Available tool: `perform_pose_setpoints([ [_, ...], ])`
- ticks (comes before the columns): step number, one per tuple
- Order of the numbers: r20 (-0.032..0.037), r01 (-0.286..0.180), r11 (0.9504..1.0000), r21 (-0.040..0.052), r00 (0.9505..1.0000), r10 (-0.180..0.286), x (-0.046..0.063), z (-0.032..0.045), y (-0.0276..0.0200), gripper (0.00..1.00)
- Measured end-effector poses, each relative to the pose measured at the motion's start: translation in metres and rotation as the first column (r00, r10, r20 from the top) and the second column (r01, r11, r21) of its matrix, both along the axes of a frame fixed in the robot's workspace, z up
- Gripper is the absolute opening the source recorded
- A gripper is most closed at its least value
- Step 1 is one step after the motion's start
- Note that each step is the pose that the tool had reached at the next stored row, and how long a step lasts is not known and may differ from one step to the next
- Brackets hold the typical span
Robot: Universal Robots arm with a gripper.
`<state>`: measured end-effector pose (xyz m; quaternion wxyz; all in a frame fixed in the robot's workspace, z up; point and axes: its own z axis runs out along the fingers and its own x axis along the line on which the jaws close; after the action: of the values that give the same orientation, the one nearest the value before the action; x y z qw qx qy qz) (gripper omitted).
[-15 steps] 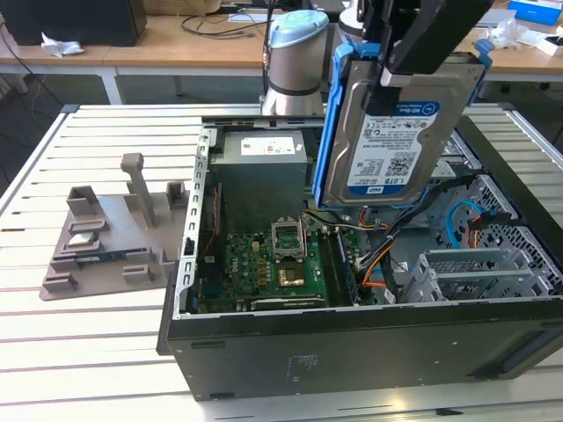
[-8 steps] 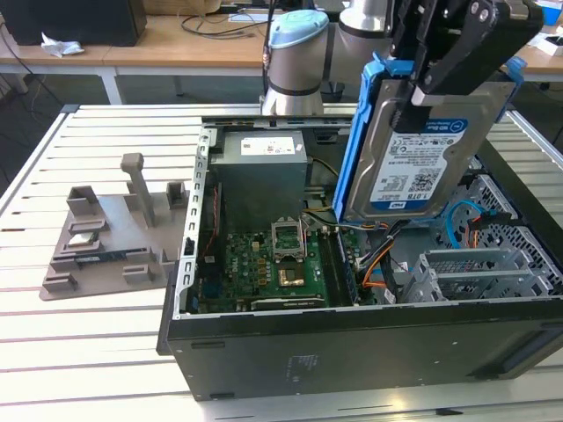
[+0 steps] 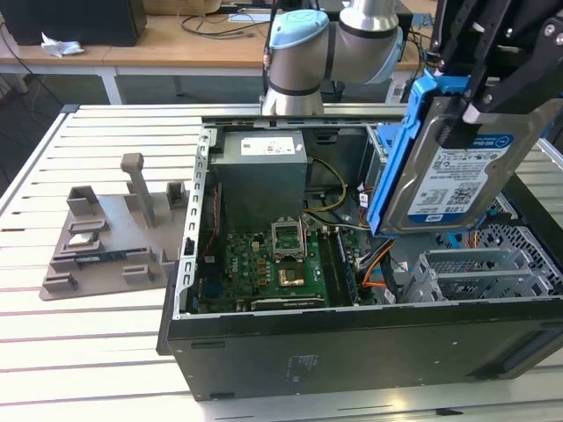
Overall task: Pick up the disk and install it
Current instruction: 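Pick up the disk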
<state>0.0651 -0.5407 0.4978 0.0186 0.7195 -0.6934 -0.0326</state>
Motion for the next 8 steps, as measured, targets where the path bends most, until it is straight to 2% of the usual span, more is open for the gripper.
perform_pose_setpoints([
  [5,-0.0011,0.000,1.0000,-0.0001,1.0000,0.000,0.020,-0.0036,-0.0038,0.37],
  [7,-0.0016,0.001,1.0000,-0.0012,1.0000,-0.001,0.047,-0.0095,-0.0055,0.37],
  [8,-0.0016,0.002,1.0000,-0.0011,1.0000,-0.002,0.054,-0.0127,-0.0056,0.37],
])
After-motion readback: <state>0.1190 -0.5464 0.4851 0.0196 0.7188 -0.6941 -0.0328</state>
